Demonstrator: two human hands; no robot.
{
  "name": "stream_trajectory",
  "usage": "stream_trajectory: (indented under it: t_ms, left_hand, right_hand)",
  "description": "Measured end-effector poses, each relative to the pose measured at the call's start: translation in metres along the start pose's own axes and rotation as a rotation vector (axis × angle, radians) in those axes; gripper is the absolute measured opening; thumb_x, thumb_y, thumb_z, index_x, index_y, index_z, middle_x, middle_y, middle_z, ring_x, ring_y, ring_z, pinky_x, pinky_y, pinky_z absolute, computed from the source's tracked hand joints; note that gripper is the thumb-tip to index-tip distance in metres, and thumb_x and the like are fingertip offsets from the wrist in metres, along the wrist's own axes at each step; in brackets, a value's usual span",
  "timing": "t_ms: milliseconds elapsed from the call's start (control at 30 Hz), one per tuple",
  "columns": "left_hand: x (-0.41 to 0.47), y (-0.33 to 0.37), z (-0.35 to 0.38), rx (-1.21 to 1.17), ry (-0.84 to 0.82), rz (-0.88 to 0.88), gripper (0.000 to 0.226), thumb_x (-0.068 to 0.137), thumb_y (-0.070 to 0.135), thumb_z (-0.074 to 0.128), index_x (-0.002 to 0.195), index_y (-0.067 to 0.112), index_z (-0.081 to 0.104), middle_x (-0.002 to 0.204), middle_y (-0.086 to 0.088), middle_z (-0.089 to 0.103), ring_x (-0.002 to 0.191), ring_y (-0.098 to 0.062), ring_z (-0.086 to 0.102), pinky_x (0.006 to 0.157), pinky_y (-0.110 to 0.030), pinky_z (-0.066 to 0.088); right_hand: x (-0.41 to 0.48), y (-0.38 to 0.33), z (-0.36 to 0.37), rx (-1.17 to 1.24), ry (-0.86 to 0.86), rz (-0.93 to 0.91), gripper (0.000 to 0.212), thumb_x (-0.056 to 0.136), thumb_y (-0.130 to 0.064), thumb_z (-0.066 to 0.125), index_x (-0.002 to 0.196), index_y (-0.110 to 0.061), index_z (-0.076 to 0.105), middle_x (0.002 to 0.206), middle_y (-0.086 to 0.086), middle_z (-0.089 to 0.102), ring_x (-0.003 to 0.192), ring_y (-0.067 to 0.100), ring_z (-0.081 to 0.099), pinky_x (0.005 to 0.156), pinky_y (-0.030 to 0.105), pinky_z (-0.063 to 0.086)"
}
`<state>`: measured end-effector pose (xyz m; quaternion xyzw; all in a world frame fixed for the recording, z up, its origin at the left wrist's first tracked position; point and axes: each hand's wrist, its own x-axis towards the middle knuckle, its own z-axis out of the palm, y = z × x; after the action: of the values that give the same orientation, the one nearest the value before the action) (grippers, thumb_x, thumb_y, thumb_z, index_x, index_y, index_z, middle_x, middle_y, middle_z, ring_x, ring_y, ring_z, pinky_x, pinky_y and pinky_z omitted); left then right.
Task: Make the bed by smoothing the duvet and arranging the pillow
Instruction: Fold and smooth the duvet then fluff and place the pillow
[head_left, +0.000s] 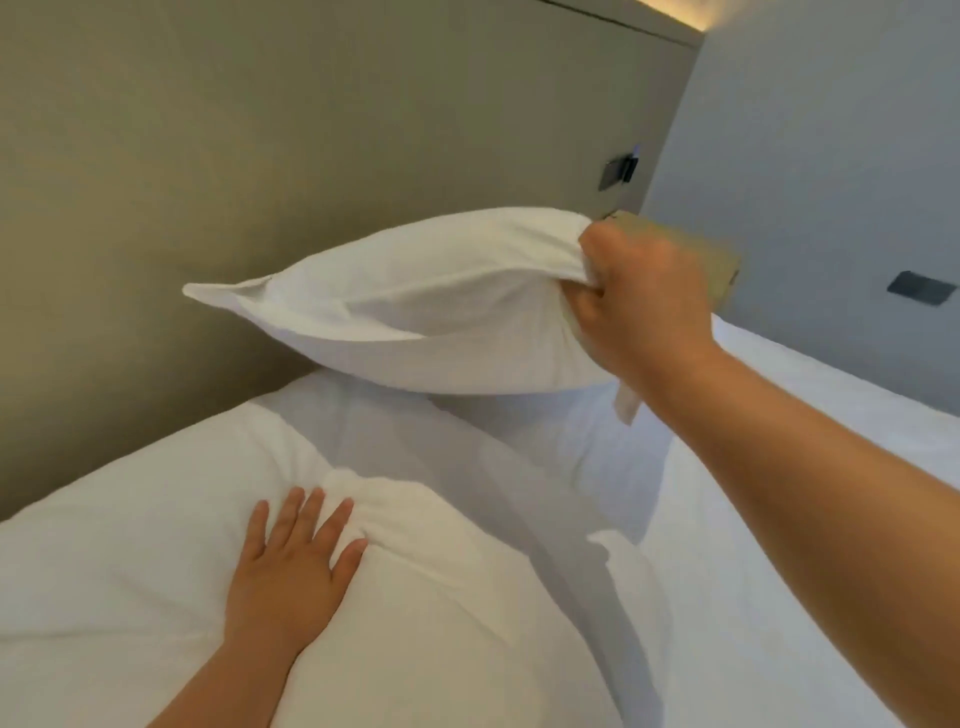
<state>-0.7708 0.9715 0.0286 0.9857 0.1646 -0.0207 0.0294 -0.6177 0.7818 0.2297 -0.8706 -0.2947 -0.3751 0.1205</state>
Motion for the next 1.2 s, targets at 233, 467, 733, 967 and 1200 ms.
stream_trajectory:
  t_ms: [233,467,733,967,1200]
  left_hand:
    - [-0.075,-0.016,-0.11,-1.811,-0.086,-0.501,0.066,0.092,0.06,0.017,0.137,0.017,0.041,0.137,-0.004,0.05,0.13,-0.02,0.042,0.113,-0.037,0.021]
    - [-0.049,0.037,-0.184,-1.342,-0.243,-0.55,0.087,0.075,0.053,0.065,0.139,0.003,0.033,0.14,-0.012,0.043,0.125,-0.034,0.044,0.099,-0.039,0.039]
    - [-0.044,0.058,-0.163,-1.399,-0.121,-0.66,0.066,0.086,0.011,0.062,0.14,0.0,0.026,0.139,-0.017,0.043,0.124,-0.035,0.044,0.101,-0.043,0.037]
    - [-0.056,0.069,-0.178,-1.507,0.122,-0.55,0.021,0.081,0.003,0.064,0.097,0.004,0.051,0.08,-0.007,0.056,0.085,-0.025,0.055,0.076,-0.029,0.042]
    - [-0.114,0.055,-0.228,-1.643,0.298,-0.242,0.017,0.077,-0.006,0.063,0.071,0.009,0.06,0.044,0.011,0.064,0.041,-0.002,0.061,0.044,-0.013,0.05]
  right_hand:
    - [-0.155,-0.106,-0.058,0.121,-0.133,-0.107,0.035,0.049,-0.026,0.071,0.045,-0.023,0.036,0.036,-0.007,0.032,0.032,0.016,0.036,0.064,0.021,0.046]
    - [-0.204,-0.132,-0.082,-0.005,-0.367,-0.042,0.079,0.021,-0.031,0.09,0.057,-0.023,0.02,0.04,-0.005,0.02,0.037,0.008,0.016,0.07,0.032,0.058]
    - [-0.206,-0.126,-0.084,0.163,-0.507,0.137,0.046,0.047,-0.049,0.076,0.052,-0.029,0.035,0.044,-0.012,0.031,0.036,0.001,0.043,0.083,0.036,0.057]
    - [-0.206,-0.085,-0.095,1.155,-0.237,1.347,0.059,0.093,-0.03,0.046,0.144,-0.028,0.016,0.151,-0.003,0.023,0.14,0.018,0.024,0.113,0.031,0.023]
    - [-0.21,-0.036,-0.092,1.669,-0.143,1.848,0.102,0.057,-0.06,0.069,0.143,-0.022,0.03,0.144,0.012,0.041,0.119,0.035,0.051,0.078,0.044,0.052]
